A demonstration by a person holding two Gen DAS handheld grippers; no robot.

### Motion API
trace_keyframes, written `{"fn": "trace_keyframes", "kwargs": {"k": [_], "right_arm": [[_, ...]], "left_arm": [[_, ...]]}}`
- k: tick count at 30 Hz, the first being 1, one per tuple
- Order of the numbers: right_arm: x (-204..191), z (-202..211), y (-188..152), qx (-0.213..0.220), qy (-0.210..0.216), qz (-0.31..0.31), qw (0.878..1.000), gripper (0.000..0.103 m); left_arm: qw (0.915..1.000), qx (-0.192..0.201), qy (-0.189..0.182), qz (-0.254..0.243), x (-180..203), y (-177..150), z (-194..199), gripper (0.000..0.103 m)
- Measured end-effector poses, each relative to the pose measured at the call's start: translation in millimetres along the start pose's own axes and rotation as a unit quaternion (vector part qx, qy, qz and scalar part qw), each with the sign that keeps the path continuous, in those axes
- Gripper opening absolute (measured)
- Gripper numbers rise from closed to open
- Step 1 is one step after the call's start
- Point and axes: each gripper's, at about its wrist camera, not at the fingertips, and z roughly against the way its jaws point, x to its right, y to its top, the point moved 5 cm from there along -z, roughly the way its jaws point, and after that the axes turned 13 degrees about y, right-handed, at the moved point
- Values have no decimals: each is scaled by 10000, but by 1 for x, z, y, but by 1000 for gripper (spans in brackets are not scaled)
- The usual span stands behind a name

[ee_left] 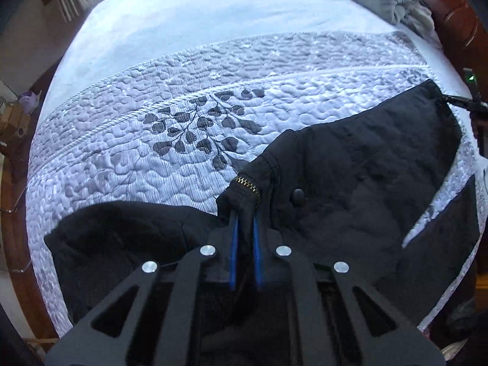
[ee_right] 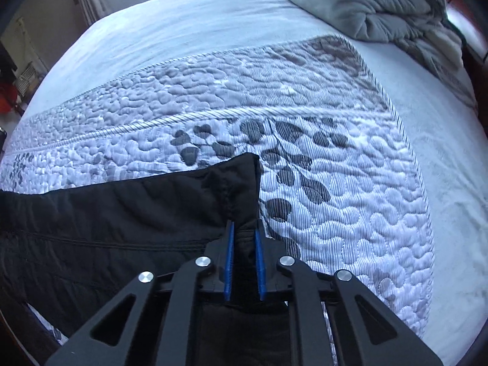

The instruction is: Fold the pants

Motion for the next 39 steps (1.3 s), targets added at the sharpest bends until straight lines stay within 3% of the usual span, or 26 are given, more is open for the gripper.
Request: {"fn": "trace_keyframes", "kwargs": {"k": [8,16,19,24,31,35,38,39], "right_arm": [[-41,84,-16,1038,73,629,9926,9],[-56,170,-85,2008,196,683,9770,7],[-55,186,-115,2172,174,596,9741,7],[-46,201,-166,2232,140,349,9740,7],[-37,206,-242,1895,314,-130,9813,10],[-37,199,-279,1552,381,-381,9864,40],[-38,187,-308,1169,333,-497,9913,54],[-39,183,-315,1073,273,-498,9926,54]], "left_arm": [[9976,531,-174,403,15,-42,47,7],[9945,754,-299,662,39,-128,93,7],[9932,728,-343,847,44,-158,100,7],[9913,600,-429,1089,53,-205,102,7],[9888,205,-431,1417,68,-275,86,8],[9870,72,-397,1555,70,-302,77,9],[9829,36,-429,1791,67,-319,76,13],[9818,2,-462,1844,67,-324,76,17]]}}
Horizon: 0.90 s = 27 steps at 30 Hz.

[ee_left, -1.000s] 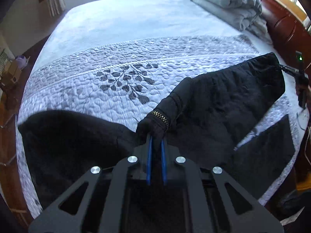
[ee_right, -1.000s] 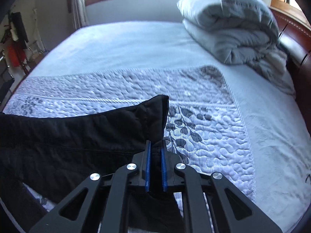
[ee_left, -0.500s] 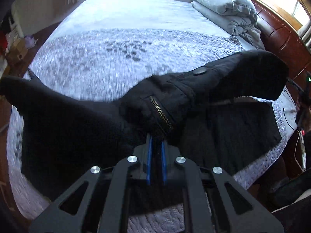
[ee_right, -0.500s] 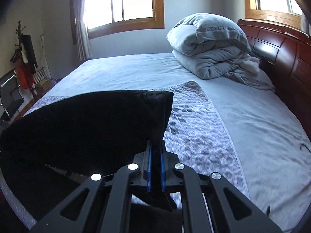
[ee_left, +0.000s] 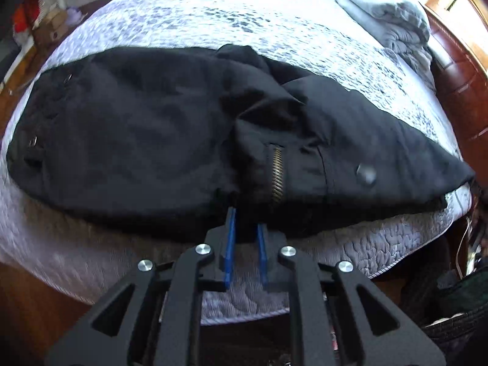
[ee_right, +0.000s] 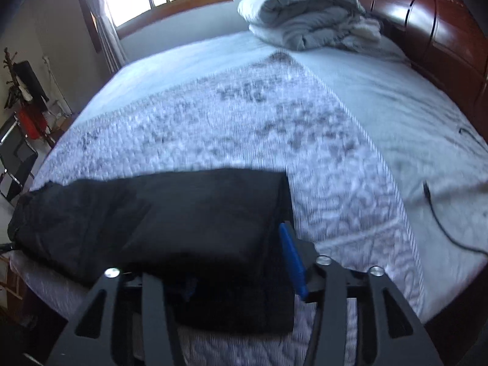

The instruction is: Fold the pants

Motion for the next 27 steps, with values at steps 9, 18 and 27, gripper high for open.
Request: {"fn": "trace_keyframes", "kwargs": {"k": [9,18,27], "right_arm": [[31,14,-42,-40,-26,-1149,9934,62],[15,34,-19,382,188,-1433,9888,73],[22,43,-45,-12,201,-1771,9840,77]], "left_arm": [[9982,140,-98,575,-20,-24,21,79],[9864,527,1115,1091,-56,6,19,92],[9800,100,1520,1285,-74,18,-36,92]]}}
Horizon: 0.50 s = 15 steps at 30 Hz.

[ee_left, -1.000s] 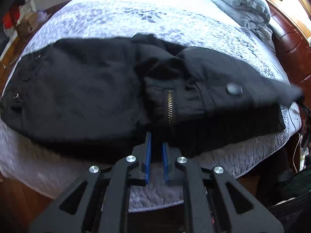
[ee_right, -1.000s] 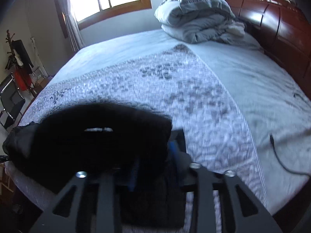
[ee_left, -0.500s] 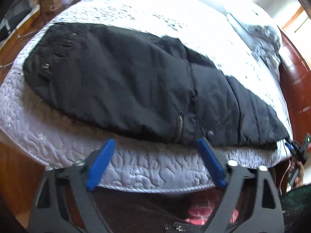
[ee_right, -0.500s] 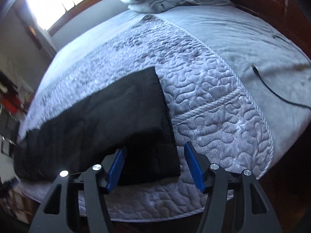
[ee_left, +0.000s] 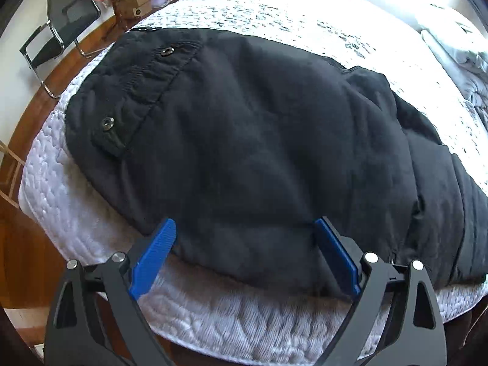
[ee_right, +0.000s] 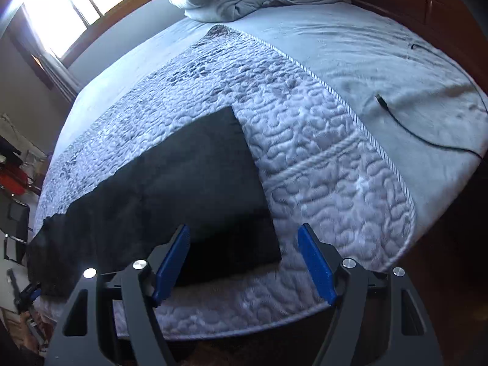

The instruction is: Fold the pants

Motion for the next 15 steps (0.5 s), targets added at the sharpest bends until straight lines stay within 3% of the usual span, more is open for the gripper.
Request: {"fn": "trace_keyframes", "kwargs": {"k": [5,10,15], "right_arm": [[1,-9,-15,-82,782,-514,9956,79],[-2,-38,-28,-149,1740,-1326,9757,79],[2,-68,-34,-185,1924,-1932,9619,79]], "left_arm": [[9997,34,-175,150,0,-4,9,92],[9974,135,-327,629,-23,-21,32,92],[9916,93,-250,1263,-63,-40,41,92]]}}
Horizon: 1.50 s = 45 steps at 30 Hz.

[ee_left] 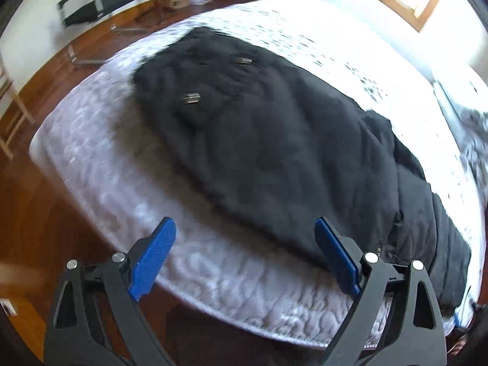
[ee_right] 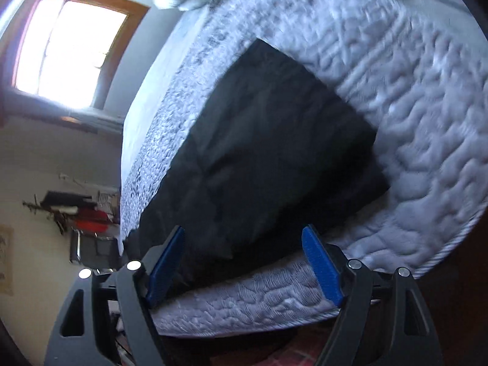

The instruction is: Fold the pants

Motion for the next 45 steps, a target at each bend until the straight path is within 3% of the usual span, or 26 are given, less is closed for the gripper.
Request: {"fn": "trace_keyframes", "kwargs": {"k": [2,4,6,7,9,12,15,19,21,24,25,26,27,31,37,39,40,42,45], "right_arm": [[5,-5,3,143,117,-197,9996,78],[11,-11,8,243,-117,-300,9992,70],[14,-17,9,295,-218,-322,9988,43],[15,-18,9,330,-305,-323,9985,39],[11,-19,9,403,-337,-210,9984,12],[-13,-7,9,558,36,-64,9984,4],[-35,3,3,544,176,139,9983,4],[-17,-2,-7,254,-701,316,9967,4],[0,-10,-11,134,-842,239,9961,6],[3,-16,-12,72,-912,240,9955,18],[-2,-18,-14,0,-909,307,9954,27],[-6,-19,-15,-19,-887,368,9954,45],[-14,-19,-17,-10,-917,473,9947,50],[-33,-22,-22,-237,-1309,790,9880,54],[-65,-39,-46,-616,-1631,1421,9744,62],[-75,-48,-53,-707,-1659,1655,9696,63],[-75,-52,-56,-748,-1648,1774,9673,63],[-83,-53,-63,-764,-1515,1933,9664,63],[-90,-57,-67,-870,-1283,2019,9671,62]], "left_arm": [[9997,-6,91,206,-16,1,-1,92],[9994,-35,62,341,-24,-1,-1,92],[9986,-140,-49,507,-32,-5,-3,92],[9981,-192,-115,574,-36,-7,-4,92],[9966,-326,-278,697,-32,-7,-11,92],[9959,-393,-381,720,-23,-11,-16,92],[9966,-416,-393,601,-14,-11,-19,92],[9971,-408,-410,486,-3,-9,-24,92],[9971,-437,-400,479,-1,-8,-26,92],[9961,-453,-448,613,-3,-3,-27,92],[9957,-427,-453,683,-7,-1,-26,92],[9949,-361,-460,821,-14,3,-24,92],[9937,-308,-488,956,-20,8,-22,92],[9875,-203,-572,1452,-41,26,-26,92],[9839,-360,-706,1603,-38,49,-49,90],[9786,-513,-906,1773,-33,51,-58,66],[9758,-609,-987,1853,-33,50,-63,61],[9670,-778,-1204,2106,-30,48,-73,42],[9639,-728,-1168,2281,-30,46,-76,27]]}}
